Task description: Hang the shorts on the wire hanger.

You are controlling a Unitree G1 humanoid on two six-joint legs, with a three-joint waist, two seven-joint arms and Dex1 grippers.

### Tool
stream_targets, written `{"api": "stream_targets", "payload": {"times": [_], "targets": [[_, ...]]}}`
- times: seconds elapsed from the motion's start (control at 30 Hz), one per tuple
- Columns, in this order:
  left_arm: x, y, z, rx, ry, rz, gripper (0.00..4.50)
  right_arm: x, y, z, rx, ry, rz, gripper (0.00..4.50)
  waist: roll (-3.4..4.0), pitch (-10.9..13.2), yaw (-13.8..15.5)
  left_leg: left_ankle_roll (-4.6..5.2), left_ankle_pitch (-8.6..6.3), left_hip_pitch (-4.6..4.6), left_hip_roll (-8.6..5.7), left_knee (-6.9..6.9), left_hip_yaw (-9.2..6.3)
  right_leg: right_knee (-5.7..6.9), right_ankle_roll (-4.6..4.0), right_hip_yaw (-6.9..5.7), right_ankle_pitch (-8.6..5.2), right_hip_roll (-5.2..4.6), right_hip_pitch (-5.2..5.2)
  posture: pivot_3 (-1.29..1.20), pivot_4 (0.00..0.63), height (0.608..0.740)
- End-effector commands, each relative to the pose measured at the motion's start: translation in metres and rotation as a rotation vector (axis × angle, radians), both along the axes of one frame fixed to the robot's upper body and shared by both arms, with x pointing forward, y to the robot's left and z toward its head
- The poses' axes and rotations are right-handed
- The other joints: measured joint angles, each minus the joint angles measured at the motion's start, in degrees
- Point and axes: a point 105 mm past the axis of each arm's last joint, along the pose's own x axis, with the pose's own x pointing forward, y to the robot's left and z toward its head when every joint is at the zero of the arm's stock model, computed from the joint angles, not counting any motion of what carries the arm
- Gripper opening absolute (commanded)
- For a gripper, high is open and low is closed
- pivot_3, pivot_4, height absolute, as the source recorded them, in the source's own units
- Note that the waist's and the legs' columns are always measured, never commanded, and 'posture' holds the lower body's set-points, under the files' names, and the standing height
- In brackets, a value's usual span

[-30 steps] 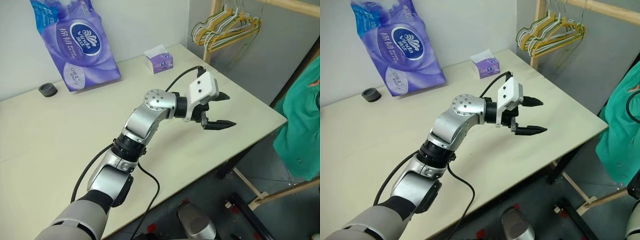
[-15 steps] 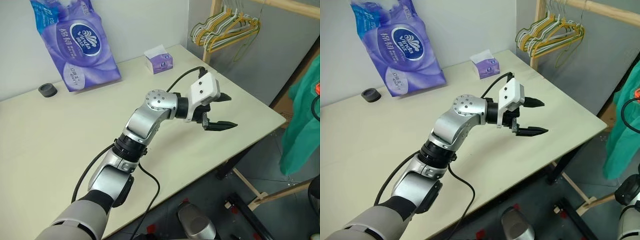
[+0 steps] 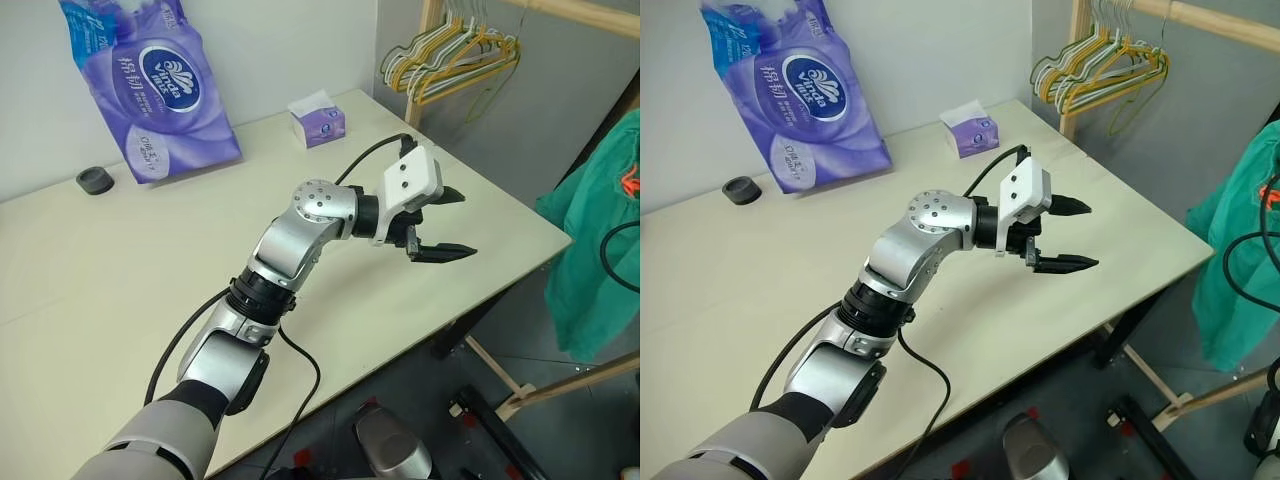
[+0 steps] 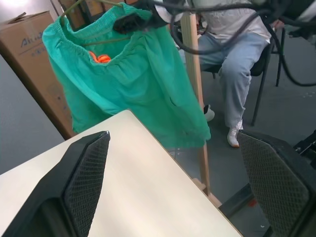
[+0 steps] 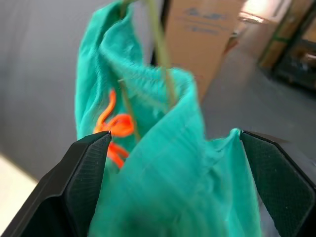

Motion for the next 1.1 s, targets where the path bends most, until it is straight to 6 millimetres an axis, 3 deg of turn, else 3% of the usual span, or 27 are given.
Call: {"api": "stream_targets", "payload": {"times": [0.03, 0.2, 0.43, 0.73, 0.83, 1.03, 1.1], "targets": [[-0.005, -0.001, 0.009, -0.012, -0.051, -0.018, 4.33, -0.002, 0.005, 0.013, -0.180, 0.084, 0.078, 4.45, -0.01, 0.0, 0.1, 0.00, 0.00, 0.00, 0.00, 0.00, -0.02, 0.00, 0.00, -0.02, 0.00, 0.00, 0.00, -0.50, 0.090, 0.740], [-0.006, -0.001, 0.009, -0.012, -0.051, -0.019, 4.33, -0.006, -0.001, 0.024, -0.330, 0.073, 0.043, 4.45, -0.06, 0.0, 0.1, 0.01, -0.01, 0.00, -0.01, 0.01, 0.00, -0.01, 0.08, 0.01, -0.05, 0.00, 0.00, -0.51, 0.092, 0.740], [-0.005, 0.000, 0.009, -0.013, -0.049, -0.018, 4.33, -0.020, -0.008, 0.058, -0.460, -0.146, -0.111, 4.45, -0.09, 0.0, 0.1, 0.01, -0.01, 0.00, 0.00, 0.01, -0.01, 0.01, 0.14, 0.00, -0.08, -0.01, 0.00, -0.50, 0.094, 0.740], [-0.005, 0.001, 0.008, -0.013, -0.046, -0.013, 4.33, -0.020, 0.013, 0.084, -0.548, -0.348, -0.051, 4.45, -0.12, 0.0, 0.1, 0.01, -0.01, 0.00, 0.00, 0.01, -0.01, 0.01, 0.08, 0.00, -0.04, 0.00, 0.01, -0.50, 0.097, 0.740], [-0.001, 0.003, 0.008, -0.024, -0.044, 0.009, 4.33, -0.006, 0.050, 0.090, -0.601, -0.418, 0.164, 4.45, -0.14, 0.0, 0.0, 0.01, -0.01, 0.01, -0.02, 0.01, 0.00, 0.00, 0.03, 0.01, -0.01, 0.00, 0.01, -0.49, 0.097, 0.740], [0.025, 0.027, 0.014, -0.082, -0.051, 0.215, 4.33, 0.016, 0.146, 0.055, -0.482, -0.383, 0.709, 4.45, -0.45, -0.2, -0.2, 0.01, -0.01, 0.07, 0.06, 0.01, -0.05, 0.04, 0.03, -0.02, -0.01, 0.07, 0.03, -0.49, 0.097, 0.740], [0.035, 0.039, 0.016, -0.103, -0.045, 0.303, 4.33, 0.017, 0.165, 0.045, -0.450, -0.360, 0.803, 4.45, -0.46, -0.2, 0.1, 0.01, -0.01, 0.06, 0.06, 0.01, -0.07, 0.06, 0.02, -0.03, -0.01, 0.06, 0.02, -0.48, 0.097, 0.740]]}}
